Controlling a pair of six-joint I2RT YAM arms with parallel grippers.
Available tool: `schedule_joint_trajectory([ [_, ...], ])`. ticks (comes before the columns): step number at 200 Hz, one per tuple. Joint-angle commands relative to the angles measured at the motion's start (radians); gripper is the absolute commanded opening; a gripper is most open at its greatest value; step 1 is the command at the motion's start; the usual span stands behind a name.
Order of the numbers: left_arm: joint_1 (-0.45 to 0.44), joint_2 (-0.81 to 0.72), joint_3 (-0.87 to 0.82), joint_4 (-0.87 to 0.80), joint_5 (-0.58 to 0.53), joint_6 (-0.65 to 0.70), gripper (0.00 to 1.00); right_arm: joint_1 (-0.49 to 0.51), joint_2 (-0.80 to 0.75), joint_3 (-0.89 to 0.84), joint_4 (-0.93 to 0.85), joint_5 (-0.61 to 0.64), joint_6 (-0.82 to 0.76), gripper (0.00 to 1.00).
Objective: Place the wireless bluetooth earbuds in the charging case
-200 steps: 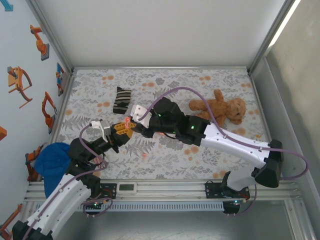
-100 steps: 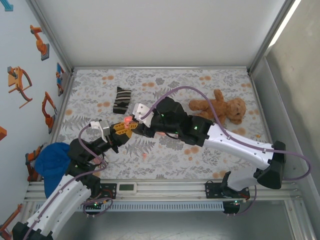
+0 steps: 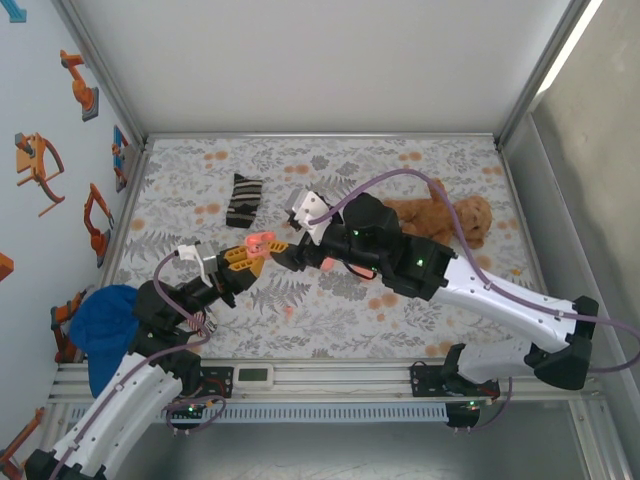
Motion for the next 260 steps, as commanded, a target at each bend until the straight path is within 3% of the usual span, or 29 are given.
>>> schedule_joint_trajectory([
  [1,-0.002,-0.026,0.029,-0.004,-0.004,0.025,0.00,-0.016,-0.039,-0.033,0.028,0.070,0.064,0.83],
  [44,-0.004,-0.069,0.055,-0.089,-0.014,0.053,0.00,-0.053,-0.097,-0.099,0.027,0.105,0.155,0.99],
  [115,-0.003,-0.164,0.086,-0.192,-0.035,0.079,0.00,-0.132,-0.158,-0.199,-0.044,0.116,0.368,0.99],
  [216,-0.004,-0.300,0.135,-0.381,-0.050,0.119,0.00,-0.135,-0.077,-0.253,-0.173,0.016,0.577,0.98],
  [260,-0.004,-0.309,0.130,-0.397,-0.072,0.133,0.00,-0.135,0.039,-0.245,-0.211,-0.109,0.688,0.84],
])
